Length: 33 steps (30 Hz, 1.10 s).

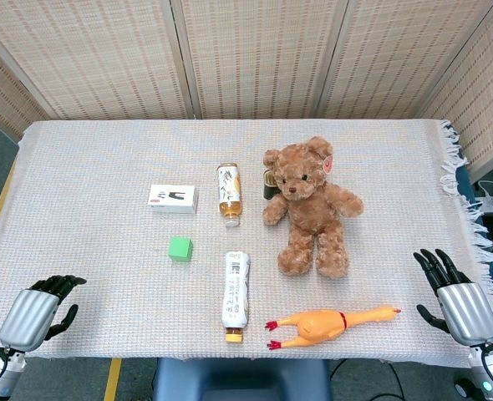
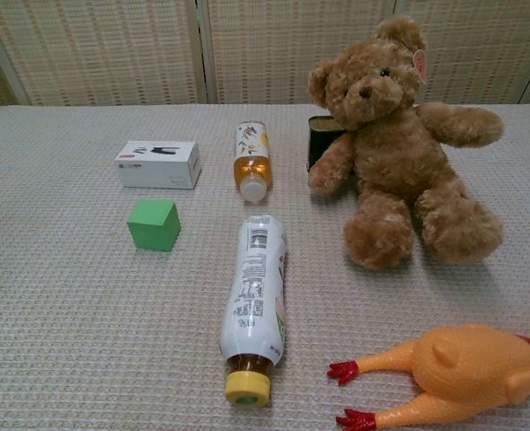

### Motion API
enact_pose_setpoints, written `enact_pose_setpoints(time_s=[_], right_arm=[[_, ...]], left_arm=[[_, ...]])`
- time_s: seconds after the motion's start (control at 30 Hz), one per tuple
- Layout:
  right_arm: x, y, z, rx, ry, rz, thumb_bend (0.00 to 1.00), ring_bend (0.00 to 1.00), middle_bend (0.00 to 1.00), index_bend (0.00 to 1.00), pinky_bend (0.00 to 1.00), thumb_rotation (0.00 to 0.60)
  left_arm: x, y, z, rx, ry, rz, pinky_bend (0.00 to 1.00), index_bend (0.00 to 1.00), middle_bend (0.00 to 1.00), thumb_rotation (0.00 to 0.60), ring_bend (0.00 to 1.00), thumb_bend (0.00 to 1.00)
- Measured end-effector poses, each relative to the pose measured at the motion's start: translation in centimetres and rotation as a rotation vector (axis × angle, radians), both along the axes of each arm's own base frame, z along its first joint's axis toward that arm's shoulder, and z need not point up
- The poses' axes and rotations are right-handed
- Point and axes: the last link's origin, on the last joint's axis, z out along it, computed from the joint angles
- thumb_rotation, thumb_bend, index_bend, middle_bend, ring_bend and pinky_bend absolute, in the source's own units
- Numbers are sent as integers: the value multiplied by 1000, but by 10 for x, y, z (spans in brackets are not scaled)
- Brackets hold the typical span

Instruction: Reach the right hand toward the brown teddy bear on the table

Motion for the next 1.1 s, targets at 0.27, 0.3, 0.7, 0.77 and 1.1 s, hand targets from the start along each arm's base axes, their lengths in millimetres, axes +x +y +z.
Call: enact_pose_setpoints(time_s=[0.27,0.3,0.7,0.77,1.1], right_arm=[[-2,-1,1,-10,-3,-24,111,6,52,3,409,600],[-2,-2,0,-13,-5,-20,110,15,51,12,411,600],[2,-36,-21,-145,-31,179,224,86,186,262,450,600],[2,-52,-25,-182,-41,218,219,86,186,262,450,600],[16,-135,-42,-267,-18,268,132,88,186,240,421,600]], left_arm=[[4,1,-3,-10,-2,-17,461,290,303,600,302,444],[4,1,-4,-12,-1,-20,461,290,303,600,302,443],[-2,4,2,-6,-35,2,463,291,304,600,302,443],[-1,2,4,-1,-36,-2,463,291,304,600,302,443],[-1,1,1,-12,-16,9,463,292,305,600,302,444]])
